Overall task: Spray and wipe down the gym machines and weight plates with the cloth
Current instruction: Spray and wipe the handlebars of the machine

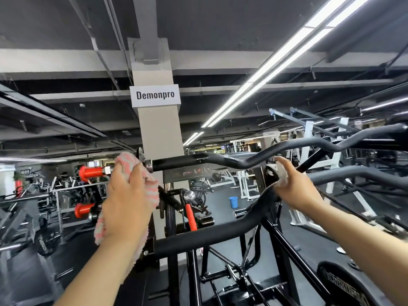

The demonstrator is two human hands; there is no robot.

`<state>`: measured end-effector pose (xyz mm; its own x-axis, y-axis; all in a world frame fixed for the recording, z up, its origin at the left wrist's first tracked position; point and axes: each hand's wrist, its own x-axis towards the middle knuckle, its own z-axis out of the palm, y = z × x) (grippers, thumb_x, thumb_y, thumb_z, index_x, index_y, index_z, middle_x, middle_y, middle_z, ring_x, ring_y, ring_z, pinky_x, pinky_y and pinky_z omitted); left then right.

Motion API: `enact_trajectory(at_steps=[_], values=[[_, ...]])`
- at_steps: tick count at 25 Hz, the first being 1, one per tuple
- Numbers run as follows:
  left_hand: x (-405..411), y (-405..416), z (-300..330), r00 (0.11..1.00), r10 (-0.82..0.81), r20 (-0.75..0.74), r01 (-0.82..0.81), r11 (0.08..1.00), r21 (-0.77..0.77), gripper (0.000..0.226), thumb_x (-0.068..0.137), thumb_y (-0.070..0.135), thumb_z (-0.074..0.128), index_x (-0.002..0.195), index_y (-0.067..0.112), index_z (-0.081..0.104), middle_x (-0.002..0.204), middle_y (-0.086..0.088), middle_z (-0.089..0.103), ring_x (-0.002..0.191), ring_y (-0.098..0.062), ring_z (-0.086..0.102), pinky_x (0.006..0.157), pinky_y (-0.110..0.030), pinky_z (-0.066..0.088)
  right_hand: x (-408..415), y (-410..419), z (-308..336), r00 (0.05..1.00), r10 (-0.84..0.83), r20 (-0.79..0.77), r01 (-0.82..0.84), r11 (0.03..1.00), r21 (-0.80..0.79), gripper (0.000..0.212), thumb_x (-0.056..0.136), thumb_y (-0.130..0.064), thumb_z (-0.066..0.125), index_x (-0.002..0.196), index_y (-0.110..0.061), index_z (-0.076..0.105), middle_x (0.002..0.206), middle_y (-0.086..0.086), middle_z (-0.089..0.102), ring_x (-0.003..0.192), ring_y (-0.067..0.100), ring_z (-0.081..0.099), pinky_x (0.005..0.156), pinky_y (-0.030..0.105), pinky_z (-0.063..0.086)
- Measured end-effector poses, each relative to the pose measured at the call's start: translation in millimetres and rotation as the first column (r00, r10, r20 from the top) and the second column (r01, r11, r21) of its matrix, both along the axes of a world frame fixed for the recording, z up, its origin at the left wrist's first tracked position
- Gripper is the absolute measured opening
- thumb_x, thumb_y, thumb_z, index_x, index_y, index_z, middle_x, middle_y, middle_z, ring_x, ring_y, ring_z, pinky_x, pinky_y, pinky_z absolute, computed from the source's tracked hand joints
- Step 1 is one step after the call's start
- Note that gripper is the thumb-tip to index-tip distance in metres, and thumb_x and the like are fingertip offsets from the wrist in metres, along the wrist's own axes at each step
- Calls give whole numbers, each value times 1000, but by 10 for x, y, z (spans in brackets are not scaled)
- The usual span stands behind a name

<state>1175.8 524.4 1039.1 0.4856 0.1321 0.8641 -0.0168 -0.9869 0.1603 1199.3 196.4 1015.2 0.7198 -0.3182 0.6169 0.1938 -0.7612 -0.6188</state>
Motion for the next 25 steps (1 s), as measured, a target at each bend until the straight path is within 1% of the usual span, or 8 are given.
enact_trajectory(at_steps=[3,6,9,14,17,19,22,25], values=[[-14,-3,4,1000,1,-12,-1,1000,7,57,82,1,54,137,6,39,136,-24,33,105,-38,49,64,-43,46,-118,-48,-256,998,-34,-53,30,997,-64,66,84,-11,60,136,-36,27,79,5,59,63,21,57,56,33,48],[-25,-2,-5,1000,-23,-15,23,1000,10,60,83,-1,53,140,7,35,141,-25,28,115,-41,45,74,-48,48,-216,-5,-412,997,7,-77,-10,1000,-28,60,82,-11,62,128,-34,31,75,4,58,62,19,56,51,31,43],[-43,1,-20,1000,-13,-24,13,1000,21,62,86,1,51,144,9,29,145,-25,21,118,-40,43,74,-46,48,-296,125,-511,995,64,-78,-65,998,-12,58,82,-11,60,127,-34,32,80,6,61,61,20,55,53,31,42],[-50,13,-15,999,-38,-31,39,998,51,59,89,2,50,143,8,29,146,-25,18,126,-38,34,79,-44,48,-460,437,-654,980,154,-127,-165,983,-80,54,79,-9,57,118,-38,34,73,0,58,60,20,56,59,39,49],[-47,23,-26,999,-35,-35,37,997,66,60,89,5,50,144,10,26,147,-23,17,128,-34,33,82,-40,48,-525,762,-652,957,252,-144,-263,963,-60,56,80,-10,60,119,-40,33,76,-2,59,65,18,56,62,36,50],[-67,18,-38,998,-51,-35,53,996,77,64,89,6,51,146,10,22,147,-22,15,129,-33,32,86,-39,48,-539,998,-621,939,313,-146,-324,944,-60,59,80,-9,58,122,-42,33,76,-2,60,61,15,56,56,30,48],[-104,36,-36,995,-94,-36,96,995,34,63,92,7,48,147,10,19,149,-21,14,129,-31,32,91,-38,46,-548,1293,-611,911,359,-202,-391,908,-150,52,80,-6,55,114,-38,34,72,-3,56,50,11,50,47,25,42],[-92,55,-45,995,-99,-32,101,992,72,66,91,7,49,148,11,17,152,-20,7,135,-30,24,99,-35,41,-543,1376,-620,894,403,-194,-426,900,-94,55,80,-4,56,118,-37,34,71,-3,56,44,5,47,45,23,40]])
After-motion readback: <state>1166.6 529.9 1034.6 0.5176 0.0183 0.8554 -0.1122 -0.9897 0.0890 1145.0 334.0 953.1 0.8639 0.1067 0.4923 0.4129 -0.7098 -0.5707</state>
